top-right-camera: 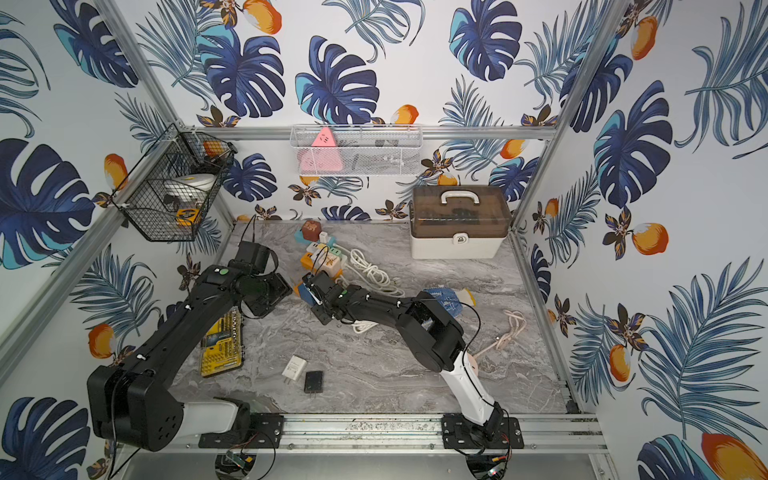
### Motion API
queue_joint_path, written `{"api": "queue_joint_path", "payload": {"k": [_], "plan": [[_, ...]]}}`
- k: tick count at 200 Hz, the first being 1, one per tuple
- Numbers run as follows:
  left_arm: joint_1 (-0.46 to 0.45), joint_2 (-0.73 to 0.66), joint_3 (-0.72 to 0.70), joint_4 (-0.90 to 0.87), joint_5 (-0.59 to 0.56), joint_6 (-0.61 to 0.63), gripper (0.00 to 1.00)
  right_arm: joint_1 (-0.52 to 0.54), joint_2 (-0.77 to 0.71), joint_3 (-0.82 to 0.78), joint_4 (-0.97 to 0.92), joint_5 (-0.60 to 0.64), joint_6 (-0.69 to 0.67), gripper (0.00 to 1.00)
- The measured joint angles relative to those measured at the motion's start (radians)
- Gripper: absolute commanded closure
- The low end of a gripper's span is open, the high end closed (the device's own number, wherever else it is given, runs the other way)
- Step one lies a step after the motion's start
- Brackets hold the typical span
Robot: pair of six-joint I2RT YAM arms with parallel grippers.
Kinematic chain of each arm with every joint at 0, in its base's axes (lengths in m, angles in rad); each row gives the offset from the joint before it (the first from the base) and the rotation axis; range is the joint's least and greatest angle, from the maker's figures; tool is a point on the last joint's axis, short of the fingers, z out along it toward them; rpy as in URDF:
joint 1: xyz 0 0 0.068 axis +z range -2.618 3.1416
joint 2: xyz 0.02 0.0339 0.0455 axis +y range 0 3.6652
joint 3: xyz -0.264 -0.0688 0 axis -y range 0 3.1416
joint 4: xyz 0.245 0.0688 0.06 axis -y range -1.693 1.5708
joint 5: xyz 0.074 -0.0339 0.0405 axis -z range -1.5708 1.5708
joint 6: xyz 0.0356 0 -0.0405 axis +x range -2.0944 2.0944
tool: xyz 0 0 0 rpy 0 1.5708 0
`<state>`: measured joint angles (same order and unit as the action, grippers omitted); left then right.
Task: Pull the plug off the socket
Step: Move the socket to the center of the board.
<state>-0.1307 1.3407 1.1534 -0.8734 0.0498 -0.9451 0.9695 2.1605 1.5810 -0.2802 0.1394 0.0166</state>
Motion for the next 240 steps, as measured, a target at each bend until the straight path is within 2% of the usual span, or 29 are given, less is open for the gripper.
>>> {"api": "queue_joint_path", "payload": {"k": [57, 110, 134, 183, 240], "plan": [[0.0, 0.013, -0.046, 0.029, 0.034, -0.011, 0.32, 0.045, -0.217, -0.281, -0.004, -0.045, 0.02, 0.79], [0.0, 0.053, -0.137, 0.012, 0.066, -0.161, 0.27, 0.132, -0.329, -0.451, 0.04, -0.056, -0.046, 0.77], [-0.002, 0.076, -0.168, -0.007, 0.08, -0.266, 0.24, 0.151, -0.333, -0.467, 0.069, -0.05, -0.061, 0.77], [-0.027, 0.177, -0.143, -0.014, 0.093, -0.445, 0.22, 0.158, -0.325, -0.461, 0.077, -0.047, -0.089, 0.76], [-0.049, 0.296, -0.129, -0.01, 0.156, -0.547, 0.21, 0.159, -0.304, -0.448, 0.098, -0.048, -0.107, 0.75]]}}
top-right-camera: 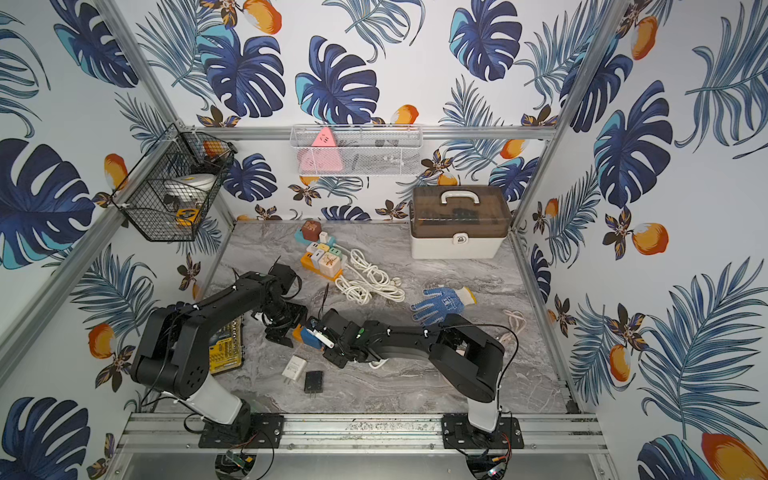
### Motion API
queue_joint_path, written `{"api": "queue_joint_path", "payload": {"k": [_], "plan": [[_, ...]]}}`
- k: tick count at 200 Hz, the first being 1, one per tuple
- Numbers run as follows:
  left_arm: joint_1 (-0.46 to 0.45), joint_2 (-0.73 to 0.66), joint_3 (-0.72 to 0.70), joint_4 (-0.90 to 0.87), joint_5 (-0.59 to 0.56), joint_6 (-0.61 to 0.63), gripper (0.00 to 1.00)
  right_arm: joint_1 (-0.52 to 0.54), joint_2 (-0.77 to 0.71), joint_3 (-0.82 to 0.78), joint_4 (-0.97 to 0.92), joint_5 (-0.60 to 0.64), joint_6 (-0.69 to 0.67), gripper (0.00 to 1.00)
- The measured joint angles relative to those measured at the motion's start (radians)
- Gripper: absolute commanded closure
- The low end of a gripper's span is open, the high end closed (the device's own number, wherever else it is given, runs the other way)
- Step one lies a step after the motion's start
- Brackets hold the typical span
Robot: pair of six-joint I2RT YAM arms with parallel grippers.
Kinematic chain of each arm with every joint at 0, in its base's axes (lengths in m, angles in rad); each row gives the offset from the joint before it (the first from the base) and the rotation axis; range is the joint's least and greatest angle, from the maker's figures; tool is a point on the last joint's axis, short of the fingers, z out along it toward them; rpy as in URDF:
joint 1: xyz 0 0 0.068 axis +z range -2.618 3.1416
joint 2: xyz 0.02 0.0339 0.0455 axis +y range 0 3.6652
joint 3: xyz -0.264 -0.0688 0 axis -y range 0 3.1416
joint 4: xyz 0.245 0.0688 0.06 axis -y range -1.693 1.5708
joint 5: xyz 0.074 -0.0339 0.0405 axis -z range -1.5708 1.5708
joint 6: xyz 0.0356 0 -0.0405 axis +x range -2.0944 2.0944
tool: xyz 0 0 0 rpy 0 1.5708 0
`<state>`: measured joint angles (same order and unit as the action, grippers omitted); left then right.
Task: Pull the plug off the socket
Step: Move the socket to the center of the board.
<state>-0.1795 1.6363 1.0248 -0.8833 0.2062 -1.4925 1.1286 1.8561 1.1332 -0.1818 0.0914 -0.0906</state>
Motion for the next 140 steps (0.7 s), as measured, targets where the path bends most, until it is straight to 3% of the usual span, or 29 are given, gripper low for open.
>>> {"api": "queue_joint_path", "payload": {"k": [53, 115, 140], "plan": [[0.013, 0.015, -0.014, 0.015, 0.031, -0.028, 0.24, 0.0, 0.012, 0.029, -0.034, -0.002, -0.005, 0.72], [0.06, 0.017, -0.003, -0.008, 0.086, -0.019, 0.08, 0.0, 0.014, 0.03, -0.033, -0.003, -0.006, 0.72], [0.063, 0.018, 0.018, 0.002, 0.061, -0.004, 0.07, -0.002, 0.026, 0.032, 0.003, 0.005, -0.002, 0.72]]}}
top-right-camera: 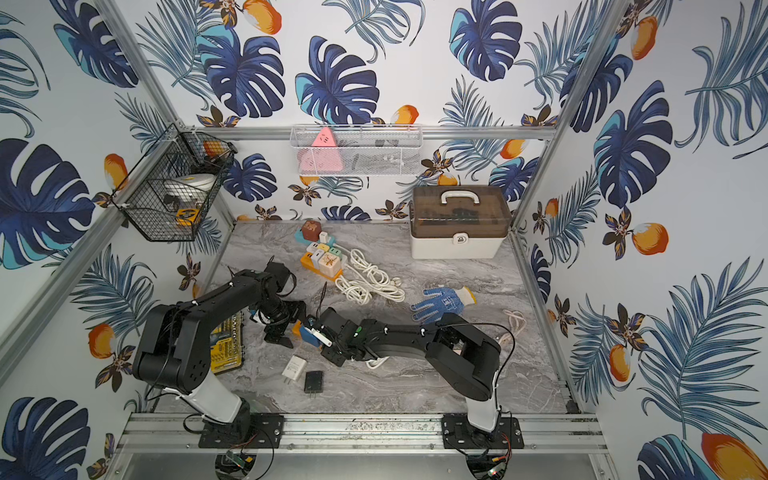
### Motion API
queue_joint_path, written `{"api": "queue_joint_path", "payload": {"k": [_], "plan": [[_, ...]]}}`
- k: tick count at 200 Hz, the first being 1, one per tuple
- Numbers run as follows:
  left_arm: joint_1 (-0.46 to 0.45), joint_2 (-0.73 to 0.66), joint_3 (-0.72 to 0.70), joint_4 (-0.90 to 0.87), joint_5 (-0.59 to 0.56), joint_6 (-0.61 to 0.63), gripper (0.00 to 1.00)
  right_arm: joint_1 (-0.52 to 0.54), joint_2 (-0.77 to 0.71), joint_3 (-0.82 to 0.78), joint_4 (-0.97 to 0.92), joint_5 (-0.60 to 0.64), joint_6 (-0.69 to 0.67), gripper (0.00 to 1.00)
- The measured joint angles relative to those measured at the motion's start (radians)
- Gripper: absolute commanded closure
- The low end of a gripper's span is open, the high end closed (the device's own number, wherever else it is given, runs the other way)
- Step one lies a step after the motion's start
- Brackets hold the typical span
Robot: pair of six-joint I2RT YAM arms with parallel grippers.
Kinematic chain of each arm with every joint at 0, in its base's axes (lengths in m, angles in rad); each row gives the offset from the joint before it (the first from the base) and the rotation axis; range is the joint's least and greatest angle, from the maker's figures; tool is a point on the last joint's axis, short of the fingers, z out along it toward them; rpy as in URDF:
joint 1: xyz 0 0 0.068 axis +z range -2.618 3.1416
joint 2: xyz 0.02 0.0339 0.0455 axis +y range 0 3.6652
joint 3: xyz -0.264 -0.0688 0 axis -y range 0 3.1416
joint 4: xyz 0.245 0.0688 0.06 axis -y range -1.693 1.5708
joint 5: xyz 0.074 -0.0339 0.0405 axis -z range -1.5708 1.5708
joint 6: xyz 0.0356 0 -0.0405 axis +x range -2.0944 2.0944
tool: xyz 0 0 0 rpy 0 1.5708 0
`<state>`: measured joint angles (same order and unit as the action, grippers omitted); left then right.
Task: Pull the plug off the socket
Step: Move the socket to the center of the board, then remove the plug from the socket.
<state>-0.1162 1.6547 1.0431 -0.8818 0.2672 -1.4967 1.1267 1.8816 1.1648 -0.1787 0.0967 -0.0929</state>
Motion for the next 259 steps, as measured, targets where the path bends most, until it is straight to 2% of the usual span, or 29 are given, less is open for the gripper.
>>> {"api": "queue_joint_path", "payload": {"k": [18, 42, 56, 97, 133, 169, 194, 233, 259], "plan": [[0.001, -0.018, 0.012, 0.026, -0.044, 0.0, 0.07, 0.001, 0.004, 0.003, 0.005, -0.003, -0.003, 0.72], [0.003, -0.036, 0.02, 0.05, -0.048, 0.001, 0.06, 0.002, 0.005, 0.003, 0.008, -0.003, -0.005, 0.72], [0.005, -0.034, 0.016, 0.055, -0.052, 0.002, 0.02, 0.002, 0.005, 0.003, 0.008, -0.003, -0.005, 0.72], [0.012, 0.036, 0.011, 0.078, -0.042, 0.012, 0.04, 0.002, 0.005, 0.004, 0.008, -0.004, -0.005, 0.71], [0.011, 0.047, -0.034, 0.1, -0.022, 0.01, 0.13, 0.002, 0.005, 0.007, 0.004, -0.005, -0.005, 0.67], [0.011, 0.077, -0.04, 0.132, -0.014, 0.008, 0.27, 0.002, 0.005, 0.017, -0.011, -0.021, -0.006, 0.52], [0.011, 0.066, -0.064, 0.148, -0.002, 0.007, 0.36, 0.004, 0.005, 0.035, -0.046, -0.034, -0.009, 0.46], [0.011, 0.058, -0.076, 0.152, -0.002, 0.007, 0.42, 0.004, 0.017, 0.077, -0.06, -0.033, -0.009, 0.45], [0.011, 0.057, -0.076, 0.152, -0.003, 0.008, 0.48, 0.003, 0.033, 0.101, -0.081, -0.029, -0.018, 0.58]]}}
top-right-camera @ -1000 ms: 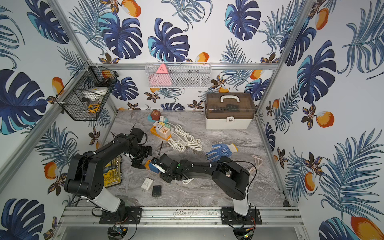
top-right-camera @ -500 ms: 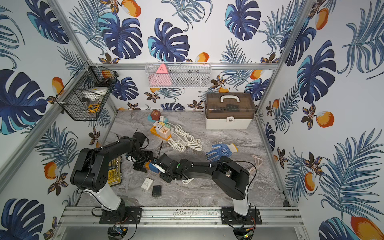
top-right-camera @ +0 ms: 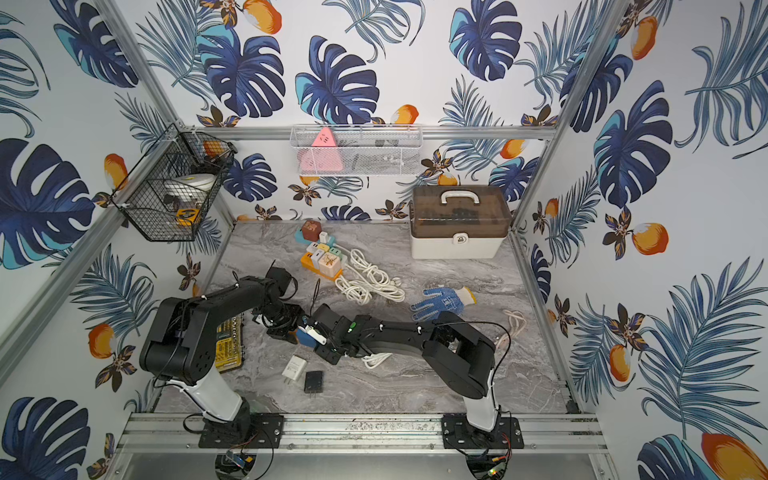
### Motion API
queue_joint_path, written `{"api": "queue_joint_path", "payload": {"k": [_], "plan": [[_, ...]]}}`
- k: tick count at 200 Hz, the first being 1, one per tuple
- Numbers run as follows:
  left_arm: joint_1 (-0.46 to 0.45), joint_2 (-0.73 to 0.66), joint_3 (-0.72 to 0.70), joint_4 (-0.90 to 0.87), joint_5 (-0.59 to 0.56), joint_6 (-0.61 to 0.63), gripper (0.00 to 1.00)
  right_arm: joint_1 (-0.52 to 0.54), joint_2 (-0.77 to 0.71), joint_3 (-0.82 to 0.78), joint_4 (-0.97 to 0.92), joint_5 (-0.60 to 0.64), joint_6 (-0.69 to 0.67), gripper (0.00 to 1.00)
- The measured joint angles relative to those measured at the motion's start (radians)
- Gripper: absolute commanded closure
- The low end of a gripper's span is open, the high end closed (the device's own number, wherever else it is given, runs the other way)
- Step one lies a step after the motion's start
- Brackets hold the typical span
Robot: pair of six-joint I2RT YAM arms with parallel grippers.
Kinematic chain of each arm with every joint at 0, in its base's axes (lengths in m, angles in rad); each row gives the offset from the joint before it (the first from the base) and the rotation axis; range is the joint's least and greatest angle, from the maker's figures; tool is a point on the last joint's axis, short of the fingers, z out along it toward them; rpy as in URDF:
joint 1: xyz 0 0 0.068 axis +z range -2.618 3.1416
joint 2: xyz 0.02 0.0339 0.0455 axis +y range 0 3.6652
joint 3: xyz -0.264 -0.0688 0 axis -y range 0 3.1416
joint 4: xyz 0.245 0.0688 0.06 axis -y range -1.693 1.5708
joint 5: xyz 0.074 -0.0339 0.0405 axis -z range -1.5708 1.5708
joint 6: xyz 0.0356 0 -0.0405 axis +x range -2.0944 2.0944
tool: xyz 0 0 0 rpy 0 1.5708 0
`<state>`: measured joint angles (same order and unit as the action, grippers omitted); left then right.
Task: Pull the plug off the socket
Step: Remove the plug from the socket.
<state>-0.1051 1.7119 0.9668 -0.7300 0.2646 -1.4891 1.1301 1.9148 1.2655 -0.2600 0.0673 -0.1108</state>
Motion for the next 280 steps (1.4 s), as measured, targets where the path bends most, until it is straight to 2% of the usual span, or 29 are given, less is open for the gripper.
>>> {"api": "queue_joint_path", "payload": {"k": [22, 56, 91, 120, 145, 203, 235, 280], "plan": [[0.0, 0.0, 0.0, 0.001, 0.0, 0.0, 0.55, -0.001, 0.007, 0.008, -0.008, 0.013, -0.002, 0.65], [-0.001, 0.0, -0.002, 0.0, 0.005, 0.026, 0.71, 0.0, -0.01, -0.009, -0.008, 0.013, -0.01, 0.79], [-0.001, 0.002, -0.005, -0.005, 0.032, 0.027, 0.84, 0.0, -0.032, 0.005, -0.05, 0.005, -0.014, 0.85], [-0.004, 0.005, -0.003, -0.019, 0.058, 0.03, 0.9, -0.002, -0.056, 0.027, -0.094, -0.008, -0.021, 0.86], [-0.008, 0.003, -0.005, -0.021, 0.071, 0.031, 1.0, -0.012, -0.067, 0.033, -0.114, -0.041, -0.021, 0.87], [-0.029, 0.004, -0.011, -0.003, 0.027, 0.026, 1.0, -0.06, -0.081, 0.053, -0.14, -0.163, 0.035, 0.87], [-0.039, 0.001, -0.018, 0.001, 0.015, 0.019, 1.0, -0.064, -0.098, 0.04, -0.142, -0.185, 0.049, 0.86], [-0.04, -0.014, -0.035, 0.017, 0.013, -0.003, 1.0, -0.058, -0.287, -0.103, -0.155, -0.19, 0.138, 0.84]]}}
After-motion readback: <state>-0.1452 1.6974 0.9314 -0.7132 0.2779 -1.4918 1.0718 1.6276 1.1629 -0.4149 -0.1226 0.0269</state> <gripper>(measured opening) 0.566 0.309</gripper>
